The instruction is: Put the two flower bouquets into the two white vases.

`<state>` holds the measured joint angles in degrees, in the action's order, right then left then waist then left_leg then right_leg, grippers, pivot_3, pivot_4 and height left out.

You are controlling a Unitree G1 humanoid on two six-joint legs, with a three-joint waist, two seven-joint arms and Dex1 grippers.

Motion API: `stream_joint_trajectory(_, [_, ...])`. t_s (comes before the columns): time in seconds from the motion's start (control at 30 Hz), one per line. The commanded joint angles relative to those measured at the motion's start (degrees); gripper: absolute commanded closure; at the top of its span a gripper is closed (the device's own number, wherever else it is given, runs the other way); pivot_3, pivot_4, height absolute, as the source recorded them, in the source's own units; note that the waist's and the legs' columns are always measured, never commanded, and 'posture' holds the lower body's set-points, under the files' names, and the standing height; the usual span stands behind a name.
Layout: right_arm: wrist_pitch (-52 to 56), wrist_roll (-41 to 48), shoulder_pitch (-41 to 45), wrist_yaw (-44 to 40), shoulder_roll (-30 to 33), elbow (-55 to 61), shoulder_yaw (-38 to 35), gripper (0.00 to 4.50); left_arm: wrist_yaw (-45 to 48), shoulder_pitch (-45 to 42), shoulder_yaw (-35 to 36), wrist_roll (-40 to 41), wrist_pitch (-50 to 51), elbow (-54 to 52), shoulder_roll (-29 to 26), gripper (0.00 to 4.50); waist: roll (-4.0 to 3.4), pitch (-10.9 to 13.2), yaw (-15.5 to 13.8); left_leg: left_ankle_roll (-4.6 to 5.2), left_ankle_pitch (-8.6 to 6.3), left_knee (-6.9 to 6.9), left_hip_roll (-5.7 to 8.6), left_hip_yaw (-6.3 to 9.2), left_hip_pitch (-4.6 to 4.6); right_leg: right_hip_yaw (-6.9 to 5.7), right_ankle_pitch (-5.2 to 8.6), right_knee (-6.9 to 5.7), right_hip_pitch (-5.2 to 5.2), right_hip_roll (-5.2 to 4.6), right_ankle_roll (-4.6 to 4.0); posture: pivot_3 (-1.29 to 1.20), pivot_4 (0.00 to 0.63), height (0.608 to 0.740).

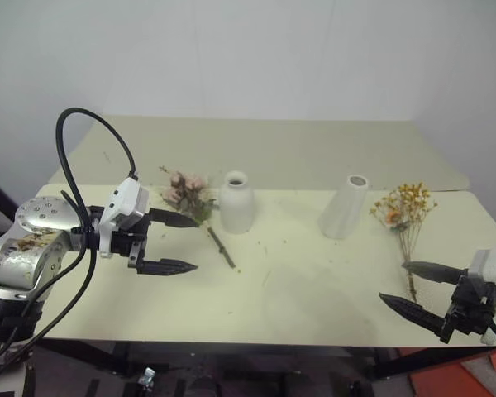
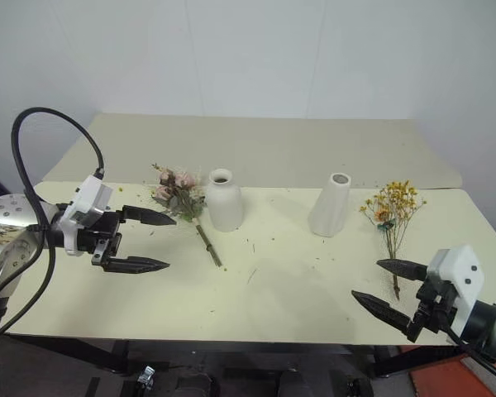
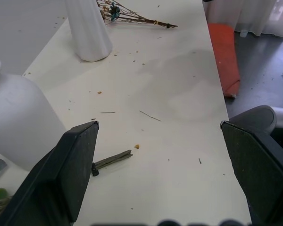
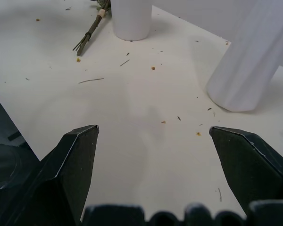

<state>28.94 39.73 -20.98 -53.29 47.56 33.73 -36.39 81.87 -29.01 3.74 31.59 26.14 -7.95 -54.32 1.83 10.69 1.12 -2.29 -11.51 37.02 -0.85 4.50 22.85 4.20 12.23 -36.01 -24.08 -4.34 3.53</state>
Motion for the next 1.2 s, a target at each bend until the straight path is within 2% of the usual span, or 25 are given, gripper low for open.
stream_joint_trajectory(0.03, [0.05, 0.74, -0.20, 0.79, -0.34, 2.38, -0.83, 0.05, 0.37, -1.53, 1.10, 0.64, -0.46, 0.00, -0.72, 0.00, 0.00, 0.00, 0.01, 0.00, 0.00, 0.00, 0.00, 0.00, 0.00, 0.00, 0.00, 0.00, 0.00, 0.00, 0.00, 0.00, 0.150, 0.740])
stream_joint_trajectory(0.5, [1.39, 0.17, 0.70, 3.43, 0.26, 2.35, -1.25, 0.05, 0.17, -2.61, 0.14, -0.75, -4.57, 2.41, 1.62, 0.00, 0.00, 0.00, 0.03, 0.00, 0.00, 0.00, -0.01, 0.00, -0.02, 0.00, 0.00, -0.02, 0.01, 0.01, 0.00, 0.00, 0.150, 0.740])
stream_joint_trajectory(0.6, [4.21, -3.67, 3.14, 9.72, 0.79, 1.62, 1.10, 0.05, -1.63, -4.45, -0.94, -1.32, -6.07, 2.88, 5.07, 0.00, 0.01, -0.01, -0.08, 0.00, 0.00, 0.01, 0.00, 0.00, -0.01, 0.00, 0.00, 0.00, 0.01, 0.00, 0.00, 0.00, 0.150, 0.740])
stream_joint_trajectory(0.77, [13.10, -8.90, 13.36, 22.72, 0.99, -1.29, 6.94, 0.05, -2.15, -10.15, -6.29, -4.56, -9.41, 5.76, 12.11, 0.00, 0.06, -0.04, -0.13, -0.01, 0.01, 0.07, 0.03, 0.01, -0.02, 0.00, -0.03, -0.03, 0.05, 0.00, 0.00, 0.00, 0.150, 0.740])
stream_joint_trajectory(0.83, [23.36, -8.97, 20.02, 25.89, 3.64, -4.49, 12.08, 0.05, -3.64, -13.37, -8.74, -6.27, -10.62, 7.85, 16.18, 0.00, 0.06, -0.04, -0.08, 0.00, 0.00, 0.08, 0.03, 0.01, -0.01, 0.00, -0.04, -0.02, 0.06, 0.01, -0.01, 0.00, 0.150, 0.740])
stream_joint_trajectory(0.9, [30.05, -8.36, 25.24, 28.66, 3.48, -6.57, 14.63, 0.05, -3.60, -14.89, -10.15, -7.38, -11.53, 9.24, 18.28, 0.00, 0.07, -0.04, 0.07, 0.00, 0.01, 0.08, 0.04, 0.01, 0.03, 0.01, -0.06, 0.00, 0.02, 0.01, -0.03, 0.00, 0.150, 0.740])
stream_joint_trajectory(1.03, [41.56, -10.01, 34.83, 35.97, 0.21, -10.68, 17.95, 0.05, -1.59, -15.40, -12.41, -8.89, -13.70, 10.66, 19.77, 0.00, 0.05, -0.04, 0.73, 0.04, -0.02, -0.08, 0.02, 0.03, 0.02, 0.02, -0.08, -0.03, -0.07, 0.04, -0.19, 0.00, 0.150, 0.740])
stream_joint_trajectory(1.2, [45.60, -13.82, 41.73, 40.72, -3.27, -16.45, 20.36, 0.05, -2.78, -15.38, -12.07, -9.95, -15.06, 11.79, 21.09, 0.00, 0.05, -0.04, 1.04, 0.04, -0.01, -0.04, 0.05, 0.05, 0.04, 0.01, -0.07, -0.03, -0.07, 0.00, -0.16, 0.00, 0.150, 0.740])
